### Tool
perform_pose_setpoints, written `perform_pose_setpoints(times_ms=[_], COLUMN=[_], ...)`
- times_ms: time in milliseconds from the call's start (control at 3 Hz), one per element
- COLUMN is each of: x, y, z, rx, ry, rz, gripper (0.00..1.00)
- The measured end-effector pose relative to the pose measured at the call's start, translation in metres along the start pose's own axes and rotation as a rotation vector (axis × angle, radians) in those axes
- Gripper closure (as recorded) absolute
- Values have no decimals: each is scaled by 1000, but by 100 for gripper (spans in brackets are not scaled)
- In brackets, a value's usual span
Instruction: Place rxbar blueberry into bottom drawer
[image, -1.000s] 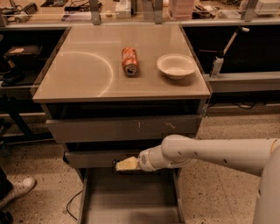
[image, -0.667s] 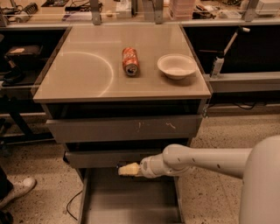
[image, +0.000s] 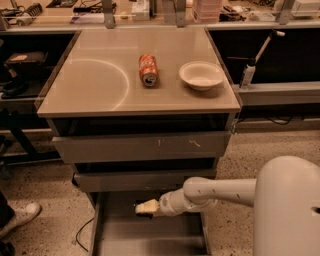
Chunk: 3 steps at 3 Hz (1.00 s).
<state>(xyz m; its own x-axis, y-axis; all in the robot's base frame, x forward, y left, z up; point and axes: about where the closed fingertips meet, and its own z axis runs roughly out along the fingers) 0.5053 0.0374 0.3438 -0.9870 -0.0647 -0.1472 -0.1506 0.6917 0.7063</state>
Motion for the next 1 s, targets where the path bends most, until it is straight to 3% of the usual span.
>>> perform_pose_setpoints(times_ms=[333, 1000], x=[0, 19], y=[-3, -93], z=[5, 70], rx=[-4, 21], ry=[5, -37], rz=[9, 271], gripper=[100, 100])
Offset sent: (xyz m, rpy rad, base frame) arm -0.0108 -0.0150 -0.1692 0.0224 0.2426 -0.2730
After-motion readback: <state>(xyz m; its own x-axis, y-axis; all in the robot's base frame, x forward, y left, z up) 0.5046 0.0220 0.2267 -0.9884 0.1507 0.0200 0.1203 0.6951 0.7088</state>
